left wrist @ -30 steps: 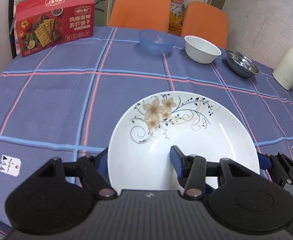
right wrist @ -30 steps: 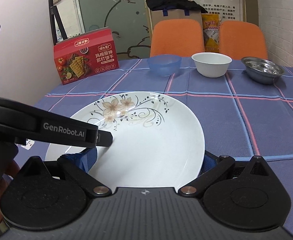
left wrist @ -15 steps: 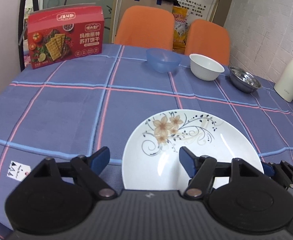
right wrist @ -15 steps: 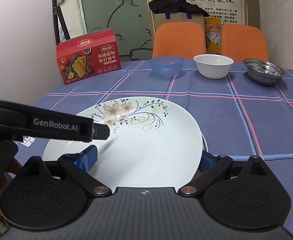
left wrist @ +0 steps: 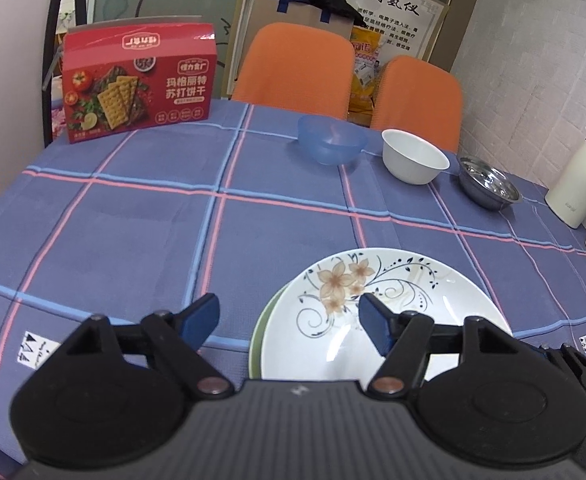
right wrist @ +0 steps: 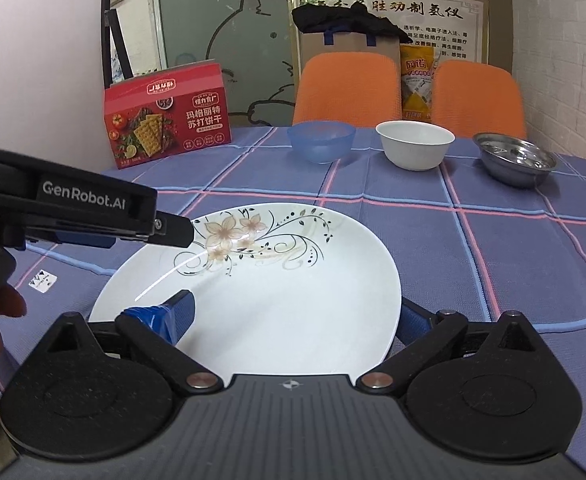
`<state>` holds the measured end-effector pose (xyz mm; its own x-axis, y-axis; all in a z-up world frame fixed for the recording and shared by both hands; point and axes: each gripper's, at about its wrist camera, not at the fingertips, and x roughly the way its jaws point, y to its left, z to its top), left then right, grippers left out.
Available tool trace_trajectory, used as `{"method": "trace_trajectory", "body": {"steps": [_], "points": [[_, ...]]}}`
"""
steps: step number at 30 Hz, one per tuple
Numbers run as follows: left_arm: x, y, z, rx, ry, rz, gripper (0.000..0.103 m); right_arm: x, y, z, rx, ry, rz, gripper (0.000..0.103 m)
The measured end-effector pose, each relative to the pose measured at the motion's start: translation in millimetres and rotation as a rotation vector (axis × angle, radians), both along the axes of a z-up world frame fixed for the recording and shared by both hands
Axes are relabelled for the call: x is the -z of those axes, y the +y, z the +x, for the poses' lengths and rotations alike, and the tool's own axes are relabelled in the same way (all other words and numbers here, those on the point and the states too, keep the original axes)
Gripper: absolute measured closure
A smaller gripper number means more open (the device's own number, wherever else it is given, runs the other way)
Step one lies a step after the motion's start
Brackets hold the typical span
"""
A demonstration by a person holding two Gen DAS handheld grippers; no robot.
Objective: Organize plates and bowls
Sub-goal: 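Carry the floral plate onto the plate stack and open the left gripper, then move the left gripper to the steel bowl and grasp its rim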
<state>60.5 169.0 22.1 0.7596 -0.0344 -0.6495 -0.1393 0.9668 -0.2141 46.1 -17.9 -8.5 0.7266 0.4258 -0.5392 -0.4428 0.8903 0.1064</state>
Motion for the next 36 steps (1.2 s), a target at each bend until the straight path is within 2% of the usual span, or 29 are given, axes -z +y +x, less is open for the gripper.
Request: {"method": "trace_trajectory", "body": {"steps": [2, 4, 7, 14, 18, 22, 25, 28, 31, 36], "points": [[-1, 0, 1, 0.001, 0.000, -0.002, 0.034, 0, -5, 1, 0.017, 0.010, 0.031, 0.013], [-3, 0, 1, -0.001, -0.004, 0.000, 0.034, 0, -3, 3, 0.017, 0.017, -0.012, 0.014], [-5, -2, 1, -0.002, -0.009, -0.001, 0.034, -7, -21, 6, 0.046, 0.018, 0.102, 0.015], [-9, -9, 3, 0.009, -0.015, 0.003, 0.034, -17, -25, 5, 0.024, -0.020, 0.084, 0.015], [-8, -15, 7, 0.016, -0.006, 0.013, 0.034, -8, -34, 15, 0.050, 0.031, 0.095, 0.015], [-9, -14, 9, 0.011, -0.006, 0.010, 0.033, -3, -21, 12, 0.001, 0.042, 0.074, 0.013], [-9, -12, 9, 0.004, -0.003, 0.013, 0.033, -2, -9, 10, -0.004, 0.024, 0.011, 0.013], [-6, -9, 12, -0.004, 0.009, 0.005, 0.033, -2, -15, 13, -0.008, 0.040, 0.049, 0.013], [-6, -6, 15, 0.001, 0.015, -0.019, 0.033, -3, -15, 14, -0.018, 0.018, 0.024, 0.014], [-12, -15, 31, 0.032, 0.020, -0.029, 0.032, -14, -44, 26, 0.035, 0.015, 0.081, 0.014]]}}
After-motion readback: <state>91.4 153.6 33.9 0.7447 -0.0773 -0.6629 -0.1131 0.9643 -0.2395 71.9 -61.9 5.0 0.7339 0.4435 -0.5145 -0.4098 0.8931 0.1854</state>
